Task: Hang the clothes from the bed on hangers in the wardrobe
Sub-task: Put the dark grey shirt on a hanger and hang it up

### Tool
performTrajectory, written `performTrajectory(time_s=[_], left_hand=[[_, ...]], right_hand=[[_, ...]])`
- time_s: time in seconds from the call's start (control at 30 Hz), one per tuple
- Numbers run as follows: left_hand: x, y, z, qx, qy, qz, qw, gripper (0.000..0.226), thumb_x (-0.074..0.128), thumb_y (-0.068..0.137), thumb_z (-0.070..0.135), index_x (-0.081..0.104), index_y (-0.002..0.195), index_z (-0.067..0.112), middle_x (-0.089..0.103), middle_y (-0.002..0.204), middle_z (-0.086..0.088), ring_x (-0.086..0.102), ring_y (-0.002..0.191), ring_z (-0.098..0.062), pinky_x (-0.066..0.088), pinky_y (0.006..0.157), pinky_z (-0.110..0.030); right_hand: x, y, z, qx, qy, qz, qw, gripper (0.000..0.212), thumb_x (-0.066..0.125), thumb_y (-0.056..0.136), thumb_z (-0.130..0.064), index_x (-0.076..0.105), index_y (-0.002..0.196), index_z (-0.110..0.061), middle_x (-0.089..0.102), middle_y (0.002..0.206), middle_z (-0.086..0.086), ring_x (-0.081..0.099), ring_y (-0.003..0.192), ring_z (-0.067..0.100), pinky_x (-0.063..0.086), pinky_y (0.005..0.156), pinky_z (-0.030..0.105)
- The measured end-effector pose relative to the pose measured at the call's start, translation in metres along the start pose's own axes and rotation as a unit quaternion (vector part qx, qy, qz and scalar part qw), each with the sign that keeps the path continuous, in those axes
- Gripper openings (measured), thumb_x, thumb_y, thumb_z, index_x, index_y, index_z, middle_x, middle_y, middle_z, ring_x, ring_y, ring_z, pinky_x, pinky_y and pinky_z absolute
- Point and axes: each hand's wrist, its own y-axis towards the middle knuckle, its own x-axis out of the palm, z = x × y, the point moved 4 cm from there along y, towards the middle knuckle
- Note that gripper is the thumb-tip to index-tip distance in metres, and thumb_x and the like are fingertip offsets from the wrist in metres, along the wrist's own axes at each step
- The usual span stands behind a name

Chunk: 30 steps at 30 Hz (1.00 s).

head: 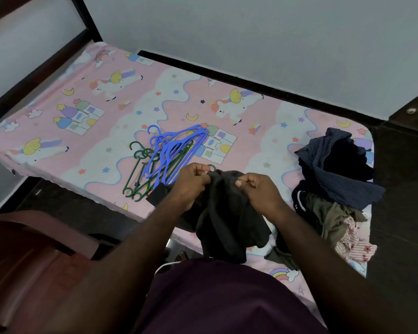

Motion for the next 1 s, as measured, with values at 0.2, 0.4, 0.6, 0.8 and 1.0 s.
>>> performTrajectory(time_s=[0.2, 0.4, 0.6, 0.8, 1.0], left_hand=[[0.006, -0.027, 0.018, 0.168, 0.082, 0.115, 0.976, 0.009, 0.062, 0.088, 0.008, 0.060, 0.094, 0.014, 0.059, 0.083, 0.002, 0.056, 0.074, -0.006, 0.043, 0.064, -0.010], [0.032, -0.035, -0.028, 0.177, 0.164, 0.093, 0.966, 0.014, 0.070, 0.083, 0.023, 0.056, 0.085, 0.020, 0.060, 0.078, 0.008, 0.058, 0.074, -0.008, 0.047, 0.071, -0.026], [0.031, -0.018, -0.018, 0.143, 0.276, 0.185, 0.932, 0.018, 0.062, 0.091, 0.032, 0.059, 0.094, 0.015, 0.062, 0.091, -0.001, 0.058, 0.084, -0.020, 0.039, 0.067, -0.031], [0.031, -0.016, -0.021, 0.194, 0.189, 0.154, 0.950, 0.006, 0.062, 0.088, 0.020, 0.061, 0.088, 0.015, 0.064, 0.080, 0.001, 0.062, 0.076, -0.017, 0.053, 0.073, -0.038], [0.065, -0.026, -0.035, 0.144, 0.247, 0.154, 0.946, 0.035, 0.065, 0.082, 0.045, 0.060, 0.100, 0.016, 0.064, 0.097, 0.002, 0.059, 0.088, -0.015, 0.048, 0.077, -0.032]], right_hand=[[0.001, 0.002, -0.020, -0.020, 0.015, 0.009, 1.000, 0.020, 0.064, 0.093, -0.027, 0.067, 0.073, -0.025, 0.067, 0.065, -0.014, 0.057, 0.063, 0.008, 0.048, 0.072, 0.032], [0.000, -0.001, -0.045, -0.047, 0.081, -0.007, 0.996, 0.016, 0.067, 0.092, -0.019, 0.069, 0.076, -0.019, 0.070, 0.071, -0.004, 0.061, 0.065, 0.007, 0.049, 0.069, 0.026], [-0.003, -0.003, -0.047, -0.042, 0.129, -0.044, 0.990, 0.011, 0.071, 0.089, -0.017, 0.072, 0.079, -0.011, 0.072, 0.080, 0.007, 0.064, 0.075, 0.015, 0.052, 0.079, 0.035], [-0.023, -0.004, -0.037, -0.011, 0.192, -0.037, 0.981, 0.015, 0.065, 0.093, -0.014, 0.070, 0.080, -0.010, 0.069, 0.075, 0.004, 0.061, 0.070, 0.011, 0.050, 0.071, 0.027], [-0.017, -0.009, -0.041, 0.021, 0.241, -0.082, 0.967, 0.021, 0.062, 0.095, -0.017, 0.069, 0.077, -0.011, 0.068, 0.074, 0.009, 0.059, 0.064, 0.017, 0.051, 0.064, 0.029]])
